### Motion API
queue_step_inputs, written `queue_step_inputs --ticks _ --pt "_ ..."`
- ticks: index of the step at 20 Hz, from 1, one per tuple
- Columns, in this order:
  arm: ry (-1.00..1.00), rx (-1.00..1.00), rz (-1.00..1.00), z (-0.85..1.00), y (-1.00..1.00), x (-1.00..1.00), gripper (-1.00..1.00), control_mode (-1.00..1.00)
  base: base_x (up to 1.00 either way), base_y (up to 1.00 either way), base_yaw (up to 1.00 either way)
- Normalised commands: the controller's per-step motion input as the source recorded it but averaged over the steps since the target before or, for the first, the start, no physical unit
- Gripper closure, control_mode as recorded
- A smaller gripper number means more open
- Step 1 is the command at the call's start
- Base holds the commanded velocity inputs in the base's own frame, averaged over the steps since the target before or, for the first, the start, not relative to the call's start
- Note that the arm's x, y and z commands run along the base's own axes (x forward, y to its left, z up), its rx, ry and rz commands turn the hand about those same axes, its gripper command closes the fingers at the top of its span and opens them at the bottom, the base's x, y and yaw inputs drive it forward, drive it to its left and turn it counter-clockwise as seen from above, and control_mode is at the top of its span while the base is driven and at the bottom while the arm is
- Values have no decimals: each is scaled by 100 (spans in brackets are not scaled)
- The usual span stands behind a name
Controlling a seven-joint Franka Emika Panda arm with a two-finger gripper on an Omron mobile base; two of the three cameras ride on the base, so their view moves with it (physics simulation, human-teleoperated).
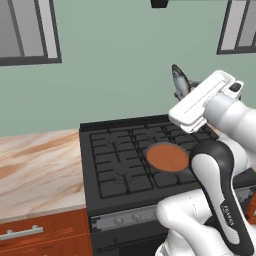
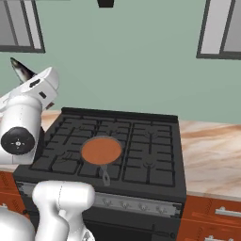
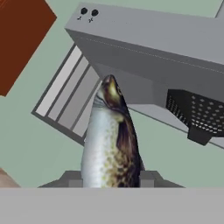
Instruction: Retrieve the fish from the fridge and place it on the saucepan with marinade on the stove.
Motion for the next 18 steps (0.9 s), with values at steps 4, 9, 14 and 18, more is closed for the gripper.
queue_step_inputs --ticks 4,9,14,18 --pt "29 0 -3 0 0 3 100 -100 0 0 0" --pt "40 0 -12 0 -2 11 100 -100 0 0 0" --pt "43 0 -12 -3 -35 16 100 -100 0 0 0" --pt "42 0 -7 -27 -80 12 100 -100 0 0 0"
